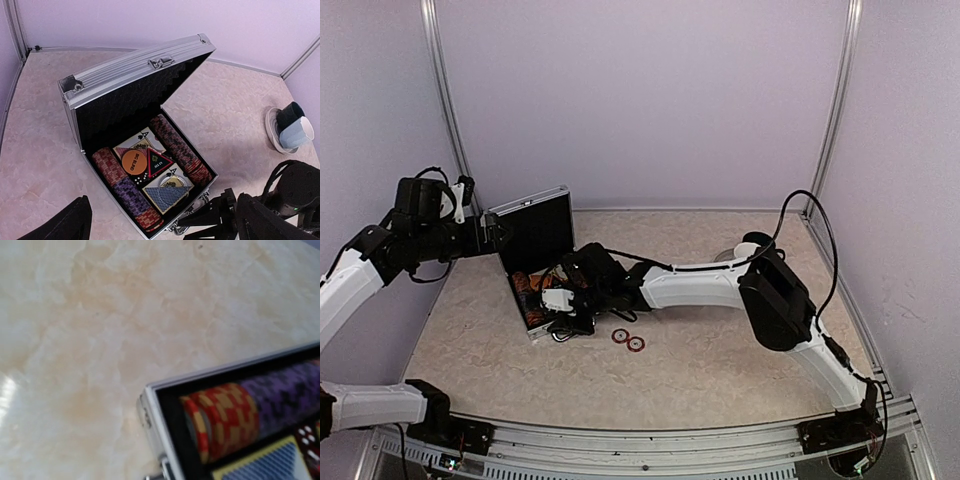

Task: Pack up texas hold em set
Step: Place the poker chip in the slot, then move the chip case to the center of the board.

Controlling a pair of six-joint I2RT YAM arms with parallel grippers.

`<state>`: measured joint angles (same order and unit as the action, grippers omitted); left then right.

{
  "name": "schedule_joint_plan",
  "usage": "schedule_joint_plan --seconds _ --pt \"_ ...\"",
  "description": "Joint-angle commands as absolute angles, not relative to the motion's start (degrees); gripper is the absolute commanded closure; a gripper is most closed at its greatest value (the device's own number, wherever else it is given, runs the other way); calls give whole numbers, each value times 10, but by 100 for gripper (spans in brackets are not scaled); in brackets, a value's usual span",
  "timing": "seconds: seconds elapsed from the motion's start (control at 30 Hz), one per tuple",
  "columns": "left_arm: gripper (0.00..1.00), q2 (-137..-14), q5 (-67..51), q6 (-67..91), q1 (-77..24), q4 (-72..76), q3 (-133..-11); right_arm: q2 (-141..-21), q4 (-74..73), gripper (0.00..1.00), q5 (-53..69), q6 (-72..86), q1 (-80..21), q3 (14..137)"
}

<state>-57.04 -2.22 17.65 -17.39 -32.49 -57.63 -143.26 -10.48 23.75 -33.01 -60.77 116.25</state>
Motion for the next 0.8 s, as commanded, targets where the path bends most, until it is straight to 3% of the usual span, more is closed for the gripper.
schedule_joint_plan --seconds 0.0,0.27,0.47,0.77 --pt "1 -543 -49 170 -172 -303 -565 -1339 -39 62 247 -271 -594 1097" --pt "1 -530 -55 182 -208 -272 -538 -1200 -5 45 229 -189 -559 938" --pt "1 -548 19 218 -225 -255 -527 -1131 -21 25 154 -113 -525 858" --pt "1 -586 89 273 -190 -213 -482 -1169 -66 22 109 -2 -477 886"
